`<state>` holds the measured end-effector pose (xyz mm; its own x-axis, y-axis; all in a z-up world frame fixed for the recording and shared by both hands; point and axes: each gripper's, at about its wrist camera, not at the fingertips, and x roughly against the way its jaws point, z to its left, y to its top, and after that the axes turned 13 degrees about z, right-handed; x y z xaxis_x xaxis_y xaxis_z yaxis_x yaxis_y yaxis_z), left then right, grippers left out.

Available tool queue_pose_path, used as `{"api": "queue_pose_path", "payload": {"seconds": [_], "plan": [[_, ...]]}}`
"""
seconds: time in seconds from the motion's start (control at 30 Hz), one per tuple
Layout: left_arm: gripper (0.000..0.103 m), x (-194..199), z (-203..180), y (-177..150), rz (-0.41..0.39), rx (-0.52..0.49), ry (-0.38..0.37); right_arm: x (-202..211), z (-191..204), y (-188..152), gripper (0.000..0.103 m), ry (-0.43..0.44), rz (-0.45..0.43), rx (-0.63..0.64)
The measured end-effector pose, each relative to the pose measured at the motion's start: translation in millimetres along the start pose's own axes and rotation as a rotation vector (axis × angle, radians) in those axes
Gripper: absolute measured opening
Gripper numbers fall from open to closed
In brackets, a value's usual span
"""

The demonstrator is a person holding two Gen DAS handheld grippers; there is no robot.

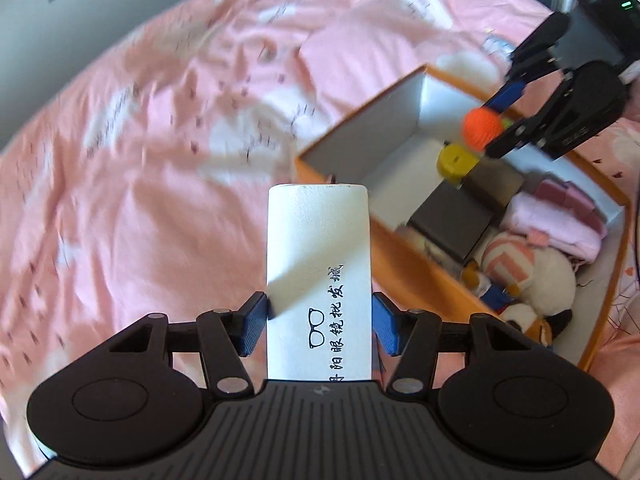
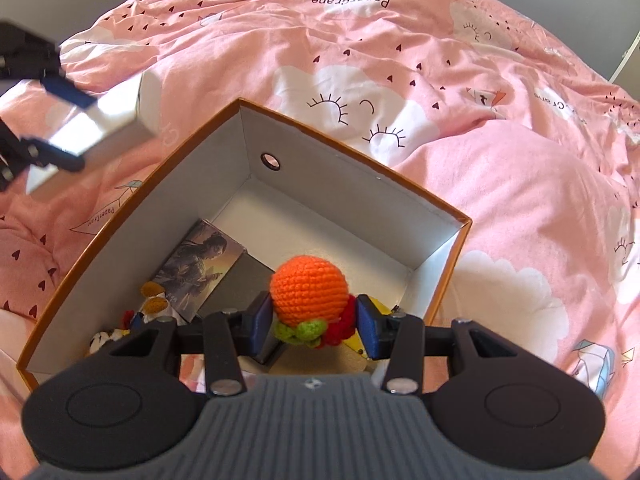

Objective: Organize objects
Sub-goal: 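Carry the fruit and glasses case into the orange box and release both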

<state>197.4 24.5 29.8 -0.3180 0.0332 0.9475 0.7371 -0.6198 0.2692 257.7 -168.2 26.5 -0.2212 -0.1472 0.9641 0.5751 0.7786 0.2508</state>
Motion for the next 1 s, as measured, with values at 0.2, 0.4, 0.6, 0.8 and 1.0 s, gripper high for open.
{"api": "queue_pose_path", "payload": {"seconds": [0.2, 0.4, 0.6, 0.8, 1.0], "plan": [[0.064, 24, -49, 50, -0.082, -0.236, 0.071, 12, -1, -7, 0.047, -0.037, -0.029, 0.038], [0.065, -4, -98, 95, -0.092, -0.500, 0.104, 17, -9, -15, 0.047, -0.073, -0.026, 0.095], [0.065, -62, -113, 121, -0.009, -0.620, 0.111, 9, -16, -17, 0.047, -0.109, 0.003, 0.162], [0.065, -98, -108, 127, 0.042, -0.696, 0.101, 1, -17, -14, 0.047, -0.103, 0.003, 0.219], [0.065, -128, -105, 127, 0.074, -0.767, 0.111, -16, -19, -4, 0.047, -0.111, 0.021, 0.268]]}}
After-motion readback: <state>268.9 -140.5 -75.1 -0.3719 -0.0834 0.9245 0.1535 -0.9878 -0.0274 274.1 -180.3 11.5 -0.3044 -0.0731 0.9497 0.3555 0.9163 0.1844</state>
